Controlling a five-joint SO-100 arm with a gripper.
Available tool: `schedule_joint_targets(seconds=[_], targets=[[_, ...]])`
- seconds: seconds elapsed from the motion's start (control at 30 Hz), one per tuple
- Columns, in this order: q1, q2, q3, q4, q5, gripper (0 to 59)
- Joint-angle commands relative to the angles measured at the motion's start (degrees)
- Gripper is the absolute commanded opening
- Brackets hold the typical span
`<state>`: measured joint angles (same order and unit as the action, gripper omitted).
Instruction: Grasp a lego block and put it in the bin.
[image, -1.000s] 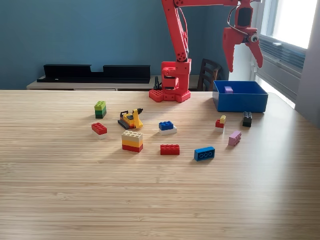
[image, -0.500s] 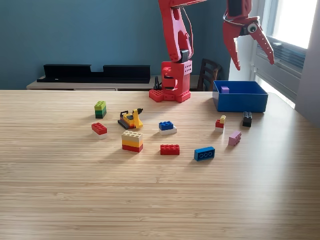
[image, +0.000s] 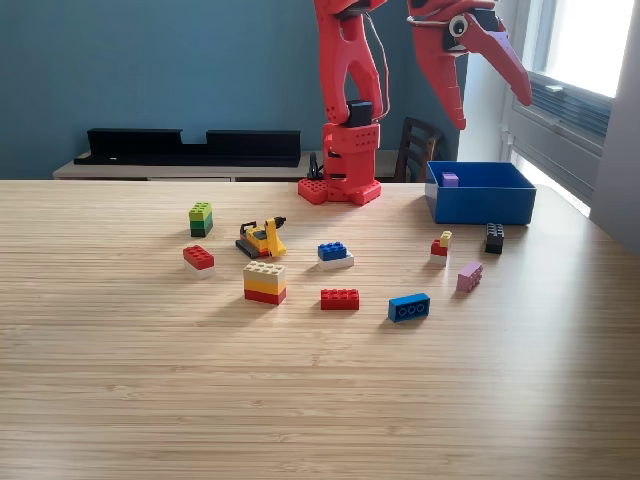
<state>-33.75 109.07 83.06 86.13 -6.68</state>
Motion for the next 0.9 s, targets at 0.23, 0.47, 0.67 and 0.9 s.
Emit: schedule_joint_targets(seconds=[0.23,0.47,0.67,0.9], targets=[[1.8,3.0,-1.5,-4.1,-1.5,36.1],[1.5,3.0,-0.7,-5.3,-2.4,36.0],[1.6,3.0,-0.1,-6.2,-2.8,35.9],[4.2,3.0,2.6,-10.3,-2.7,35.6]])
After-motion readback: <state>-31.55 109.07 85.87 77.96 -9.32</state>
